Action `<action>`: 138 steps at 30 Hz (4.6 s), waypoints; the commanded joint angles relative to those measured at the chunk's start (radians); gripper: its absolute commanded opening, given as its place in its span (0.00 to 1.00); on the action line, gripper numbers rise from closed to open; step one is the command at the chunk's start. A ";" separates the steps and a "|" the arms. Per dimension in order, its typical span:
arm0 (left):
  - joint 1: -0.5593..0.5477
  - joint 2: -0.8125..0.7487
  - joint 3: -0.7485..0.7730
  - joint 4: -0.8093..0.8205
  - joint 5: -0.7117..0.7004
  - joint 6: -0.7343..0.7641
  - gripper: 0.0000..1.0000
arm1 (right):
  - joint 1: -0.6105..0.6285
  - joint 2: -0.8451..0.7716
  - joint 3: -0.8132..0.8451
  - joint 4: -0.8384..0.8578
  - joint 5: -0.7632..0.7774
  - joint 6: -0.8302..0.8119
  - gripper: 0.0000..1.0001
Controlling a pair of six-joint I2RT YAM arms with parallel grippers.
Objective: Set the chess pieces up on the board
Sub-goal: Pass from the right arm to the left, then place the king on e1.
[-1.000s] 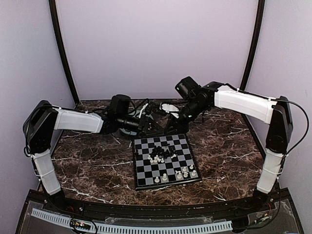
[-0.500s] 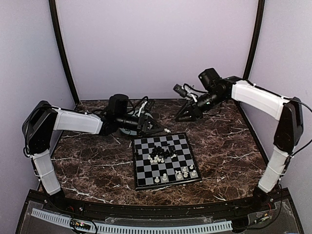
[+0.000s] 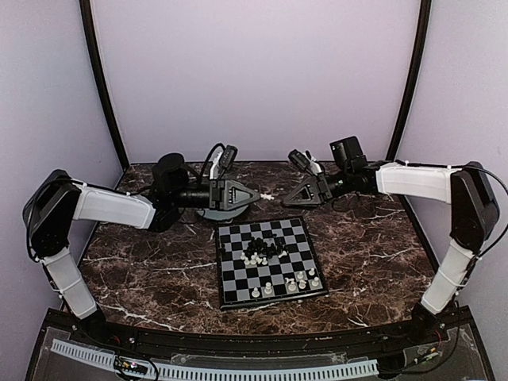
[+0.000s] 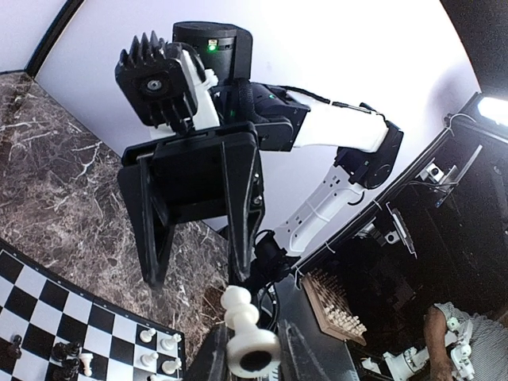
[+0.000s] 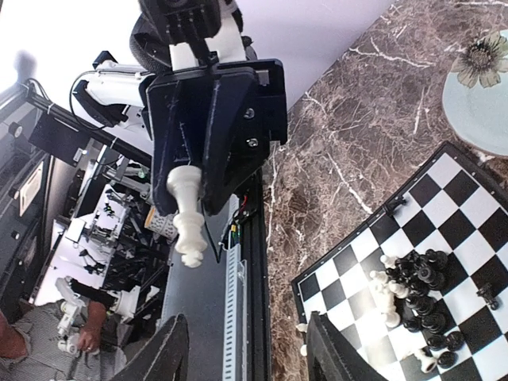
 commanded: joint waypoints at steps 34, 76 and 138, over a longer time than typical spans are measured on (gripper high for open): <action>0.012 -0.059 -0.021 0.086 -0.012 -0.005 0.15 | 0.108 0.085 -0.062 0.999 -0.101 0.836 0.29; 0.035 -0.371 0.096 -0.775 -0.947 0.606 0.72 | 0.463 -0.016 0.230 -0.713 1.188 -0.870 0.11; 0.037 -0.378 0.102 -0.781 -0.913 0.589 0.72 | 0.706 0.161 0.201 -0.767 1.327 -0.882 0.16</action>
